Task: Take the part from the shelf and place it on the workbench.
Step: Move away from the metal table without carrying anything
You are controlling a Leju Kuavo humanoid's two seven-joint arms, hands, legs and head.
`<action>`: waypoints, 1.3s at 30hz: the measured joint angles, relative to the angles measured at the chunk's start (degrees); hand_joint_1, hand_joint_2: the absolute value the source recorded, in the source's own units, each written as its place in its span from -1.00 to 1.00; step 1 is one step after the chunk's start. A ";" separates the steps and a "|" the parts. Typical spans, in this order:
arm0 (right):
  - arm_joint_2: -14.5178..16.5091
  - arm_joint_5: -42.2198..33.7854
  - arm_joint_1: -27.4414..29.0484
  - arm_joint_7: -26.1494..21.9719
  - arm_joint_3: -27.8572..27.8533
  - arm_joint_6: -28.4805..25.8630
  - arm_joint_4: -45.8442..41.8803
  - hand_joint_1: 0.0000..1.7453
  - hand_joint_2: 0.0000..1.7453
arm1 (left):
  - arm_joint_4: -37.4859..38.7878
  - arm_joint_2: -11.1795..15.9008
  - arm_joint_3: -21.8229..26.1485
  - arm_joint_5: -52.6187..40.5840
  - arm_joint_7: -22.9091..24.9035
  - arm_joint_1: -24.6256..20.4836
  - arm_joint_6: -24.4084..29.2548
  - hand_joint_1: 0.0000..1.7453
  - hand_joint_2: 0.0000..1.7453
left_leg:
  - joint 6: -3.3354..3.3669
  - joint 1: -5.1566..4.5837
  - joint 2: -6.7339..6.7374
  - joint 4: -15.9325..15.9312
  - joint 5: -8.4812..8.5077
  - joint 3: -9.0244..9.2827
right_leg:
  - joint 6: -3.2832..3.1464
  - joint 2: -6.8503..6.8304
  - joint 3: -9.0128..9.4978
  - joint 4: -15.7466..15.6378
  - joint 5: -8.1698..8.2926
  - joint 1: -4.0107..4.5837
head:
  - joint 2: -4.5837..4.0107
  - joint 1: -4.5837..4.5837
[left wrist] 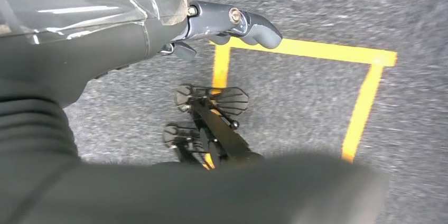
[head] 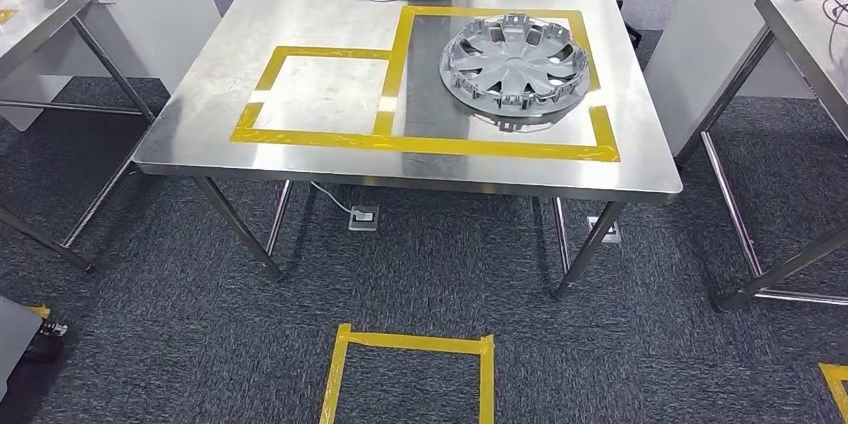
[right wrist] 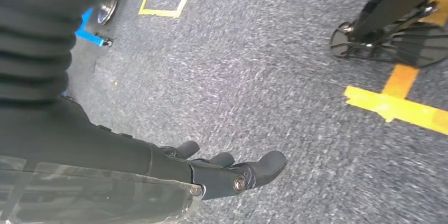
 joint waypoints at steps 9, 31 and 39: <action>-0.71 -10.28 -0.70 0.86 7.90 -3.21 1.33 -1.00 -1.00 | 4.38 2.22 -9.11 7.74 2.80 1.99 4.87 -1.00 -1.00 | 2.75 -0.95 -0.23 -16.11 5.45 11.47 | 1.65 -0.02 -0.74 -0.06 1.48 0.44 | 0.00 -0.06; -1.08 -35.66 2.82 2.56 27.58 -10.24 4.21 -1.00 -1.00 | 8.91 5.79 -33.77 27.61 8.97 3.20 16.28 -1.00 -1.00 | -0.06 0.07 -0.32 0.53 -3.29 2.47 | 0.38 0.12 -6.08 2.20 4.00 -0.28 | 0.00 -0.11; -1.11 -45.48 1.76 3.11 34.95 -12.99 2.63 -1.00 -1.00 | 13.31 7.17 -43.03 35.26 11.29 5.99 20.67 -1.00 -1.00 | 1.79 -0.82 -0.60 -15.09 1.80 13.86 | 2.92 0.18 -8.60 1.44 8.36 -0.19 | 0.00 0.02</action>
